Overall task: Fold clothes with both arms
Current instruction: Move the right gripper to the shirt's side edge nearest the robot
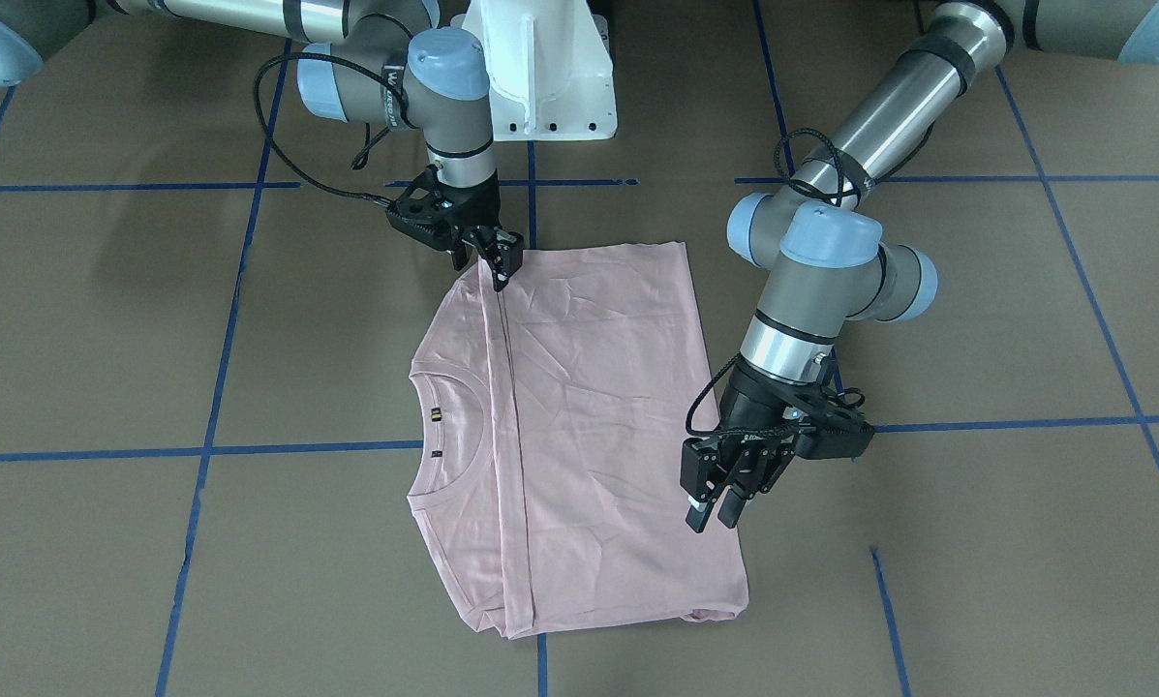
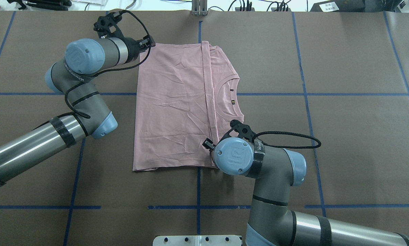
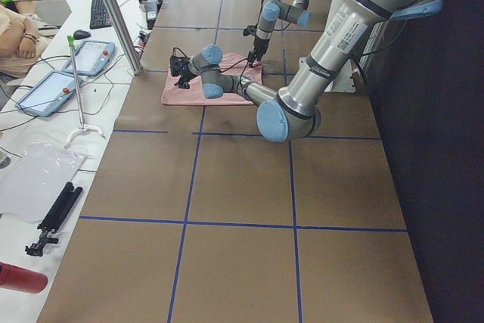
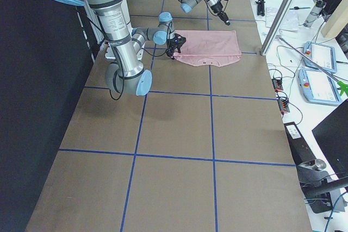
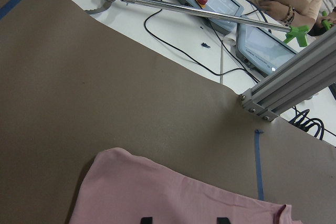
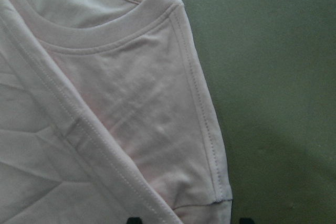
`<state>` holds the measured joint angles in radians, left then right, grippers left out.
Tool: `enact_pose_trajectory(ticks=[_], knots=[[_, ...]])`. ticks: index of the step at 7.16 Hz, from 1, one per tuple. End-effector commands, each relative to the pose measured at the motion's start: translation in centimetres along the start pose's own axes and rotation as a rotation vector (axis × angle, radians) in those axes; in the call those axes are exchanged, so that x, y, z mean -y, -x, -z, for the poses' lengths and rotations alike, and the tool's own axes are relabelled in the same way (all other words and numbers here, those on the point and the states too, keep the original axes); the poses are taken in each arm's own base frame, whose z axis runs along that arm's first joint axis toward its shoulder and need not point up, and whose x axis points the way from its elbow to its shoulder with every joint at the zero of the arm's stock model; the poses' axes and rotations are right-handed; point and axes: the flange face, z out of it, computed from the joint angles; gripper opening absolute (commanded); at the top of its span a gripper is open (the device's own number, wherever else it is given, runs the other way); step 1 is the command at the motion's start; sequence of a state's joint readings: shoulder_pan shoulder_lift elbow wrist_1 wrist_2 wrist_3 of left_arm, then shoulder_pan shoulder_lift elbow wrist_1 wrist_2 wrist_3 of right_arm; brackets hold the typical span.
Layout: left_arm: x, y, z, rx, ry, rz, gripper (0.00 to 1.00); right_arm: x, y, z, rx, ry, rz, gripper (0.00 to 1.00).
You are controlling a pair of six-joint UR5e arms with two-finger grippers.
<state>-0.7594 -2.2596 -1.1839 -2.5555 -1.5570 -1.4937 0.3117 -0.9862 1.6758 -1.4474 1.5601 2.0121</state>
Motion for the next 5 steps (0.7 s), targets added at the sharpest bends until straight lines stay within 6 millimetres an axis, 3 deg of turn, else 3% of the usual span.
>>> enact_pose_trajectory(ticks=[1,5], knots=[[-0.01,-0.14,0.11,-0.004,0.001,-0.001,0.50,-0.06,0.03,0.23,0.001,0.004,-0.010,0.00],[-0.04,0.12,0.29,-0.004,0.003,-0.004,0.50,0.00,0.56,0.92,0.025,0.015,-0.011,0.00]])
